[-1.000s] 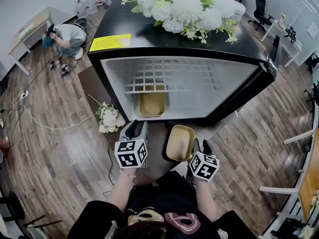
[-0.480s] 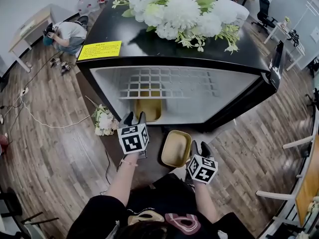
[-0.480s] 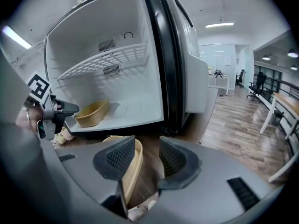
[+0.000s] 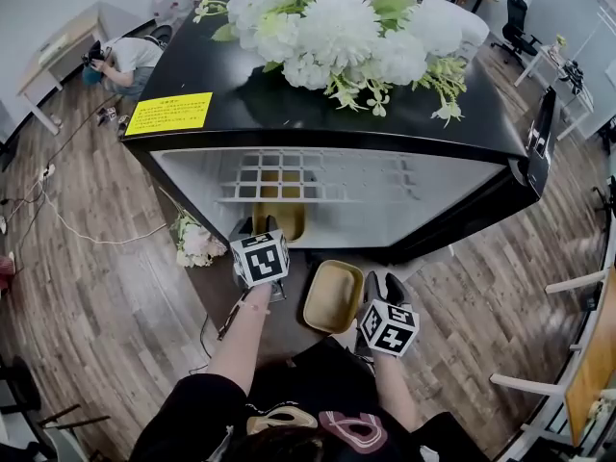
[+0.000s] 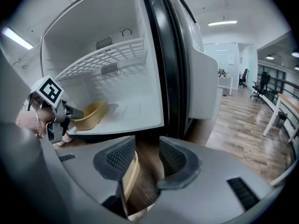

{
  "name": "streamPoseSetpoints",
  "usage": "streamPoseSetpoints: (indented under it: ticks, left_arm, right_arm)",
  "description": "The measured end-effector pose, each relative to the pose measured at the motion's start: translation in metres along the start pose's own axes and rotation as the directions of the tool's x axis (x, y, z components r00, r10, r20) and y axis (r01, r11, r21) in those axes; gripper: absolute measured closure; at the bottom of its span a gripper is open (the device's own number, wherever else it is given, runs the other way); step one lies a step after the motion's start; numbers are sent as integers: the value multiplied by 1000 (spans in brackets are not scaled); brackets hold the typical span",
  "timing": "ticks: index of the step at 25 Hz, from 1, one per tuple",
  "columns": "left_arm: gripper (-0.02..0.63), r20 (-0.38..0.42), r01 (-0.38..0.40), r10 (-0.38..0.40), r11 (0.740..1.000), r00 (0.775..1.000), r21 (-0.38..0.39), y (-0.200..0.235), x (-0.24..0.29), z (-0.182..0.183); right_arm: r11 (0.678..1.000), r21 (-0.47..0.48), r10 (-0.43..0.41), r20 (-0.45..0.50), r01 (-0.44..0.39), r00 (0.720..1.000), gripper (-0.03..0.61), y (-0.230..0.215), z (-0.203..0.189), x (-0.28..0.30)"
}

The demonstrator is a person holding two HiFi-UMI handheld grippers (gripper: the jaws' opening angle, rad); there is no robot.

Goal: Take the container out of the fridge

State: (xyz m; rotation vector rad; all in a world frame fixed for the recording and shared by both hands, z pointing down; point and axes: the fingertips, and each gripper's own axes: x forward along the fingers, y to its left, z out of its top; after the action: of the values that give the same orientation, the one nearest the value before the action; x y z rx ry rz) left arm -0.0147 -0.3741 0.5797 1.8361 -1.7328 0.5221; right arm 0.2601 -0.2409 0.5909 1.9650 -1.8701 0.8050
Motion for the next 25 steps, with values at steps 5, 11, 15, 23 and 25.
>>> streamPoseSetpoints:
  ticks: [5,11,15,23,25]
  left_arm:
    - [451,-15,-3,3,1000,1000,6,0,8,-4]
    - [459,-62,-6,6,1000,998,-7,0,11,-11]
    - [525,-32,-37,37,999,999,-2,6,14,-7]
    - [589,-20,-75,75,997,997,-11,13,14,-6]
    - [591,-35,-77,76,997,997,-19,13,12,-7]
  right_arm:
    - [1000,-5,25,1,-25,1000,413,3,9,10]
    - [999,5,41,-4,-41,999,416,3,15,20]
    - [999,4,51,-7,-51,999,422,6,15,23]
    - [998,21,54,2,-54,999,437,1,20,22]
    - [998,18,56,1,-56,998,440,0,19,22]
